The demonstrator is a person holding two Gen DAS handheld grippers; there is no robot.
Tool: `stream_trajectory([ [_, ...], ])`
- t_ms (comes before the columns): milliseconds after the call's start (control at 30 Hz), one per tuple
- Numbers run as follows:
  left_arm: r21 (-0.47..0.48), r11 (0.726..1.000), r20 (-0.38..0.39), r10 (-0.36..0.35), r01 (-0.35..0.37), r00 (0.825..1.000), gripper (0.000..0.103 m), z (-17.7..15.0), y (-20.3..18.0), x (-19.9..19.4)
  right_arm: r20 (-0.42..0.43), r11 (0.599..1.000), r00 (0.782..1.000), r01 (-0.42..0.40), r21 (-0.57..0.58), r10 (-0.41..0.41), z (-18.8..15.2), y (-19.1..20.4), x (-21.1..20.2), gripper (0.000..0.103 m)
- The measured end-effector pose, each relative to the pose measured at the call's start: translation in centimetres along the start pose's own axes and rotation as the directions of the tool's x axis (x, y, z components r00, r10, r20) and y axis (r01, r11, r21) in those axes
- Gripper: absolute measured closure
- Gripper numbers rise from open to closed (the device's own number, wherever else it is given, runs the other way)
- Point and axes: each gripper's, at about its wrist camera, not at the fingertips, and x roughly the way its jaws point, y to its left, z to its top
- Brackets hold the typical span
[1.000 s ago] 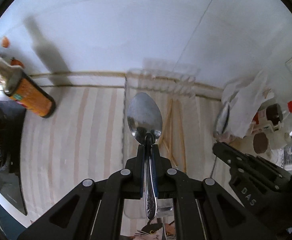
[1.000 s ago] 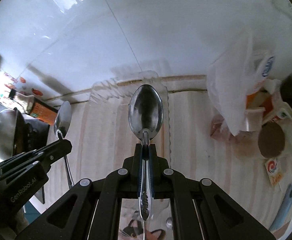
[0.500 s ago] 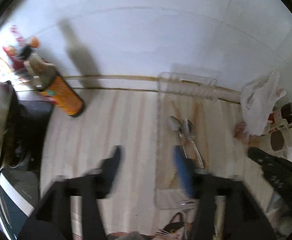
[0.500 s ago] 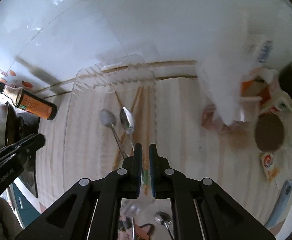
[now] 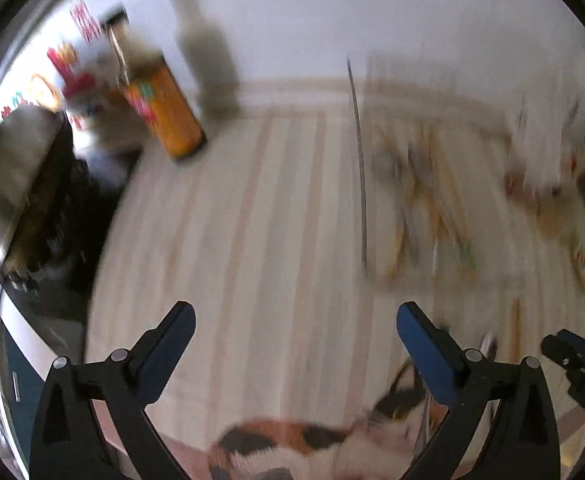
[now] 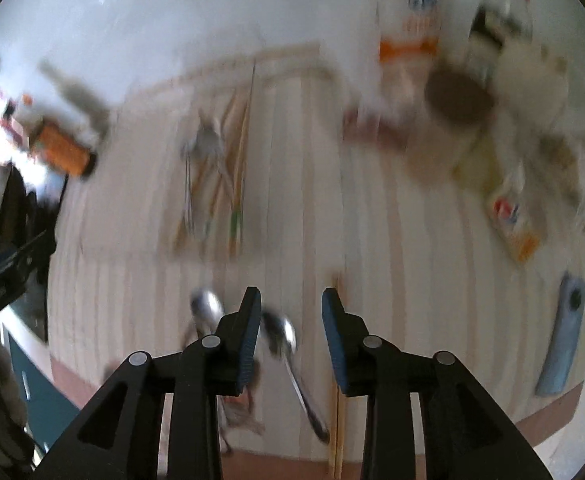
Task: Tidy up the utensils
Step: 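Return both tools to the cat mat and grasp another spoon with each, then lift the held spoon with the left tool while the right tool carries its spoon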
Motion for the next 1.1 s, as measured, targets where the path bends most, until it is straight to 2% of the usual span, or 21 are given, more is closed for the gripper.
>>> stream_trajectory([
  [133, 0.017, 0.999, -0.097, 0.029, -0.028, 0.995, 0.0, -3.4, -0.5, 3.1, -0.099, 1.0, 0.995, 0.003, -0.031, -0.006, -3.4, 0.0, 3.9, 0.069],
  [233, 0.031, 0.999, -0.144, 0.041, -0.037, 0.989, 0.0, -5.1, -0.7, 4.5, -0.144, 0.996, 0.989, 0.032, -0.08, -0.043, -4.6, 0.6, 6.6, 0.069],
  [333, 0.037, 0.999, -0.169, 0.026, -0.02, 0.985, 0.001, -6.1, -1.3, 5.1, -0.183, 0.985, 0.976, 0.089, -0.145, -0.115, -5.6, 1.4, 9.2, 0.069],
  [367, 0.037, 0.999, -0.18, 0.004, 0.003, 0.984, 0.001, -6.4, -1.8, 5.2, -0.158, 0.982, 0.979, 0.101, -0.161, -0.127, -5.8, 1.7, 9.1, 0.078],
  [400, 0.035, 0.999, -0.19, -0.022, 0.029, 0.982, 0.002, -6.6, -2.2, 5.3, -0.157, 0.978, 0.978, 0.112, -0.178, -0.14, -6.0, 2.1, 9.2, 0.093],
  [433, 0.032, 0.997, -0.2, -0.056, 0.063, 0.978, 0.003, -6.7, -2.8, 5.4, -0.142, 0.971, 0.974, 0.15, -0.187, -0.178, -6.1, 2.2, 9.2, 0.095],
  [567, -0.001, 0.982, -0.241, -0.183, 0.188, 0.953, 0.023, -6.6, -5.3, 6.1, -0.144, 0.984, 0.974, 0.166, -0.067, -0.174, -6.0, 0.4, 8.9, 0.096],
  [633, -0.002, 0.976, -0.253, -0.21, 0.217, 0.944, 0.028, -6.2, -6.7, 6.6, -0.145, 0.986, 0.976, 0.164, -0.013, -0.164, -5.8, -0.7, 8.6, 0.096],
  [667, 0.006, 0.974, -0.257, -0.216, 0.225, 0.942, 0.035, -6.0, -7.5, 6.9, -0.148, 0.986, 0.976, 0.164, 0.004, -0.162, -5.8, -1.2, 8.6, 0.096],
  [733, 0.036, 0.974, -0.267, -0.208, 0.225, 0.941, 0.047, -5.6, -9.1, 7.5, -0.157, 0.987, 0.975, 0.16, 0.027, -0.154, -5.8, -1.9, 8.4, 0.096],
  [767, 0.061, 0.974, -0.276, -0.195, 0.22, 0.941, 0.067, -5.5, -10.0, 7.9, -0.16, 0.986, 0.975, 0.162, 0.035, -0.154, -5.8, -2.2, 8.3, 0.096],
  [833, 0.115, 0.976, -0.249, -0.153, 0.186, 0.956, 0.08, -5.4, -11.1, 7.9, -0.162, 0.985, 0.975, 0.163, 0.052, -0.153, -5.8, -2.8, 8.3, 0.096],
  [900, 0.155, 0.974, -0.237, -0.123, 0.163, 0.964, 0.094, -5.6, -11.9, 7.9, -0.162, 0.985, 0.975, 0.162, 0.066, -0.149, -5.8, -3.3, 8.2, 0.096],
  [967, 0.174, 0.969, -0.238, -0.134, 0.178, 0.962, 0.101, -5.8, -12.2, 7.9, -0.16, 0.983, 0.975, 0.165, 0.075, -0.152, -5.7, -3.6, 8.1, 0.096],
  [1100, 0.187, 0.968, -0.248, -0.118, 0.167, 0.962, 0.101, -7.0, -10.6, 7.9, -0.158, 0.984, 0.977, 0.159, 0.079, -0.145, -6.0, -4.1, 8.1, 0.096],
])
